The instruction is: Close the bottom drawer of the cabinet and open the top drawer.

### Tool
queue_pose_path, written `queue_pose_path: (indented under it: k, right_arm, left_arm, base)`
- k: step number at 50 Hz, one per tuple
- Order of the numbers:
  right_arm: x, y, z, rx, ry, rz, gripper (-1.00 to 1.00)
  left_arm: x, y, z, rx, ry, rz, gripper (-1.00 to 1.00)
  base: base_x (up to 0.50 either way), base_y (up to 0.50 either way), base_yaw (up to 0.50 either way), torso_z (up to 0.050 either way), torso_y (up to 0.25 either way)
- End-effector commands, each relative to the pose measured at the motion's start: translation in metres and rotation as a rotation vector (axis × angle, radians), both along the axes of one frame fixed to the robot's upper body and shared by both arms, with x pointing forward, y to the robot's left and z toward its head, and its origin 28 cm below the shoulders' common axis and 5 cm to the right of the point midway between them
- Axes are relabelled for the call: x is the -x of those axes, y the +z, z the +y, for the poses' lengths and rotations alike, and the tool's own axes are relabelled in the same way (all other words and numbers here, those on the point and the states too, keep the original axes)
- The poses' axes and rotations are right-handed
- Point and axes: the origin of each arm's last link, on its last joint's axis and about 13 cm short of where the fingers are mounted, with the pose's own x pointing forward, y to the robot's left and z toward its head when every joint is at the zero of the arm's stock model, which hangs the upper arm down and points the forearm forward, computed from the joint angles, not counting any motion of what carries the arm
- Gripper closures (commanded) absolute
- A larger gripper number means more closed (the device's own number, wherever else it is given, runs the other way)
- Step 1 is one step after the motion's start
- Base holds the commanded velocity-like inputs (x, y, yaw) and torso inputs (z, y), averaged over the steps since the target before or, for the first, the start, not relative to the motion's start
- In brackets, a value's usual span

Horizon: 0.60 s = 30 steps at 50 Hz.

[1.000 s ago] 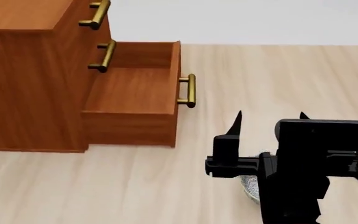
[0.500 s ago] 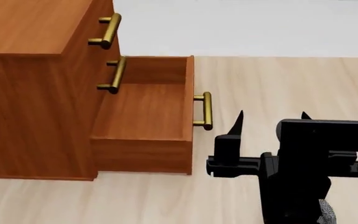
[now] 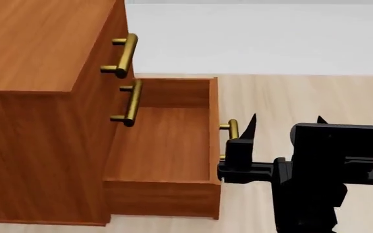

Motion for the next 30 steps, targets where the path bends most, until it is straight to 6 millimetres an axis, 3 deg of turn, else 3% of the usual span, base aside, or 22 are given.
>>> queue_pose_path:
  k: [1,30]
  right_arm:
    - [-0.0001,0.0004,-0.0004,-0.001,-0.014,-0.002,-1.00]
    - [-0.0005,0.0003,-0.0014,-0.010,-0.027,-0.003,-1.00]
  left_arm:
    - [0.0045,0.0004,0.0018,-0.006,0.109,-0.017,-1.00]
    - [0.0048,0.0003,0.0000,-0.020,0.082,-0.017,-1.00]
  base:
    - [0.28,0.11,0.00,0.000,0.000]
    - [0.33,0.07,0.00,0.000,0.000]
